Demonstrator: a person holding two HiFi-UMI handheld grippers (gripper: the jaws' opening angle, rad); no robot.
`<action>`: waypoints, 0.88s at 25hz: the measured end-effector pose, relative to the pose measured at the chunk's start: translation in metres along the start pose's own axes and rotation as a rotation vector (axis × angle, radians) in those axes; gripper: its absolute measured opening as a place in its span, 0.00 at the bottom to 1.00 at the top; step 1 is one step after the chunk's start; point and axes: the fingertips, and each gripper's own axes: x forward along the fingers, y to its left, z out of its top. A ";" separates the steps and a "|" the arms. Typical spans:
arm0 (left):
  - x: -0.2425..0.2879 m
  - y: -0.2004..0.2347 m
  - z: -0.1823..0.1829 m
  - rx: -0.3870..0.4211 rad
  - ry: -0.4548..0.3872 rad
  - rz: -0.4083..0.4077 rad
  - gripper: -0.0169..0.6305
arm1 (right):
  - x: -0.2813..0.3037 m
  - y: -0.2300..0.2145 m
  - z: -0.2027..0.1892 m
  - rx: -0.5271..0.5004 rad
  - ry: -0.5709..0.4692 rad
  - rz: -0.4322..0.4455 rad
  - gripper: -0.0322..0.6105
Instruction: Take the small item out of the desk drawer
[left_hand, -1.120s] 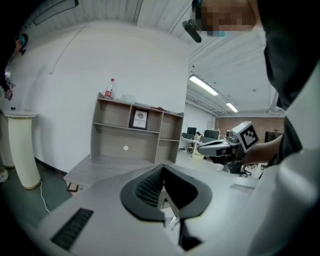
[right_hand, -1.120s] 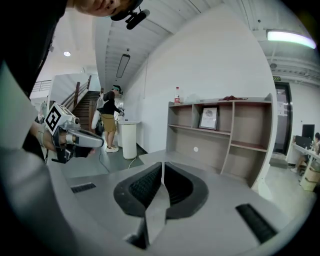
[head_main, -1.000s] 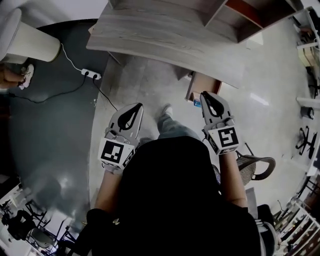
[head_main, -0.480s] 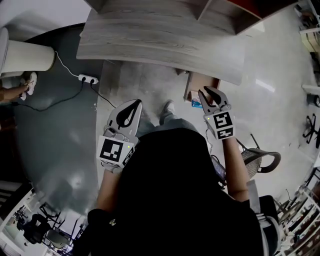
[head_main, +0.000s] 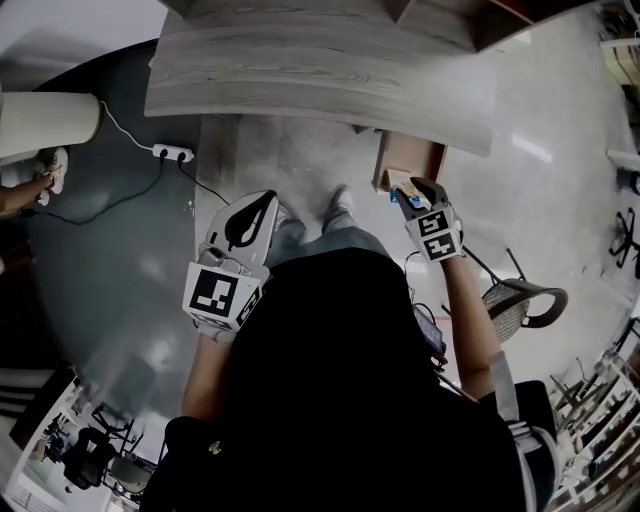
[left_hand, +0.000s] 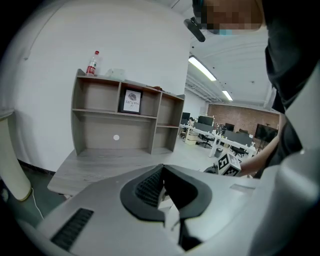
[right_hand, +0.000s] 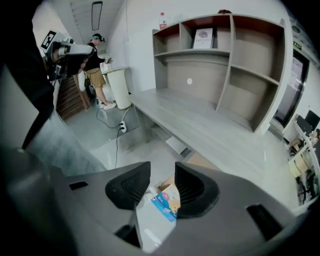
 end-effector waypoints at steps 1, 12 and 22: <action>0.000 0.001 -0.002 0.000 0.006 -0.001 0.04 | 0.007 0.001 -0.010 -0.004 0.029 0.008 0.28; -0.025 0.020 -0.031 -0.033 0.069 0.075 0.04 | 0.073 0.020 -0.091 -0.112 0.298 0.104 0.38; -0.050 0.029 -0.055 -0.058 0.107 0.159 0.04 | 0.114 0.013 -0.138 -0.196 0.455 0.102 0.40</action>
